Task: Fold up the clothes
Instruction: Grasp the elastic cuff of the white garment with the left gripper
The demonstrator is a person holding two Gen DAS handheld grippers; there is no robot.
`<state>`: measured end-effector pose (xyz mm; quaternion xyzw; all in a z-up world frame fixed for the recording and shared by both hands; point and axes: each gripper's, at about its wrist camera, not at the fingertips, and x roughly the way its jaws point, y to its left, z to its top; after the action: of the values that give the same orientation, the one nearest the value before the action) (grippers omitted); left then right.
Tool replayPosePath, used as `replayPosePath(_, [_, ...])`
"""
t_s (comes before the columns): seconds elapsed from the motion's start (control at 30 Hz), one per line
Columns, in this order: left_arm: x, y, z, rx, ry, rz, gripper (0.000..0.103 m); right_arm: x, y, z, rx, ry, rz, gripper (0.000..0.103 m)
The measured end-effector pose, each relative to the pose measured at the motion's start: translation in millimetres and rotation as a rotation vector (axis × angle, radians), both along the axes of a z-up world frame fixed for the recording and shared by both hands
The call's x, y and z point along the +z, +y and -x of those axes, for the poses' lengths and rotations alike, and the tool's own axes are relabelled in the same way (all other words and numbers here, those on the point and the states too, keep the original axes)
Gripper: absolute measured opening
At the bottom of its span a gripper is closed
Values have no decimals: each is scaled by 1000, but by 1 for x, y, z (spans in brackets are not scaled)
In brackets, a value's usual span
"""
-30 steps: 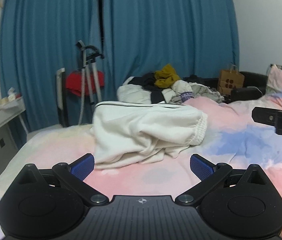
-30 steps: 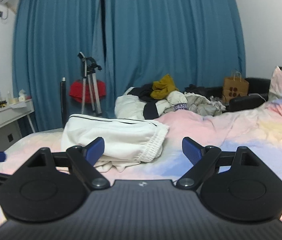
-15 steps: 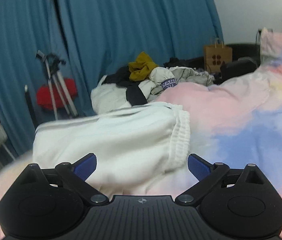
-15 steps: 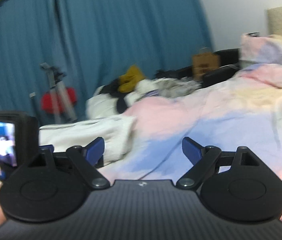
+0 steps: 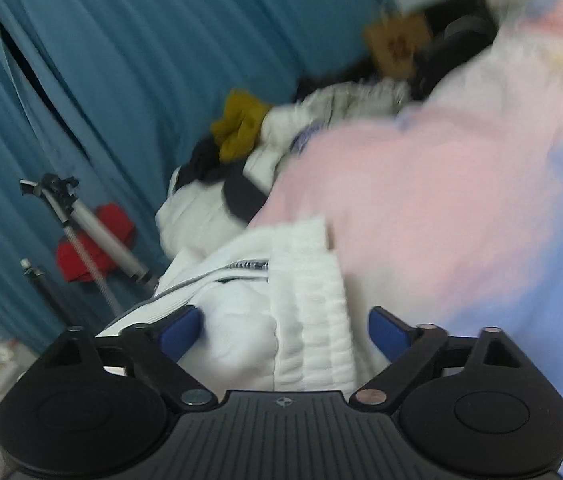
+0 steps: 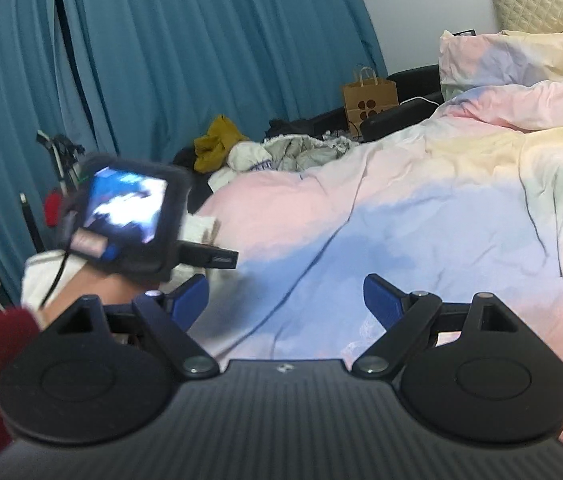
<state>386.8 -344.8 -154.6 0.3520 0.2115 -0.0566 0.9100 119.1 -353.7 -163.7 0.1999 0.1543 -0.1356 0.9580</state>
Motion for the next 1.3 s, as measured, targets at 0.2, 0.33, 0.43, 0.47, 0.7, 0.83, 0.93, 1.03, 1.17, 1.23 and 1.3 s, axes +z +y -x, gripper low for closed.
replayPosePath(0.2, [24,22,-2,51,-3,146,42,-15,10,-12,15,36,33,86])
replayPosePath(0.33, [57,67,26,39,-20,263,38,-14,20,-14,37,22,75,86])
replayPosePath(0.43, [90,115,59,53,-49,342,35,-8,30,-9,52,-8,133,86])
replayPosePath(0.47, [102,132,74,56,-67,368,34,-5,33,-7,55,-19,148,86])
replayPosePath(0.7, [180,255,184,98,-131,566,32,12,60,16,137,-75,217,86])
replayPosePath(0.83, [207,321,235,119,-136,618,32,21,79,30,197,-102,249,86])
replayPosePath(0.93, [214,377,265,168,-112,660,32,28,92,41,242,-120,271,86])
replayPosePath(1.03, [202,435,285,253,-106,712,32,28,103,44,330,-92,172,86])
replayPosePath(1.17, [161,491,292,372,-43,802,33,19,115,40,441,-38,32,86])
replayPosePath(1.23, [142,511,292,416,-17,801,33,12,120,36,470,1,-28,86])
replayPosePath(1.3, [131,523,294,425,7,806,35,7,121,32,480,34,-54,86])
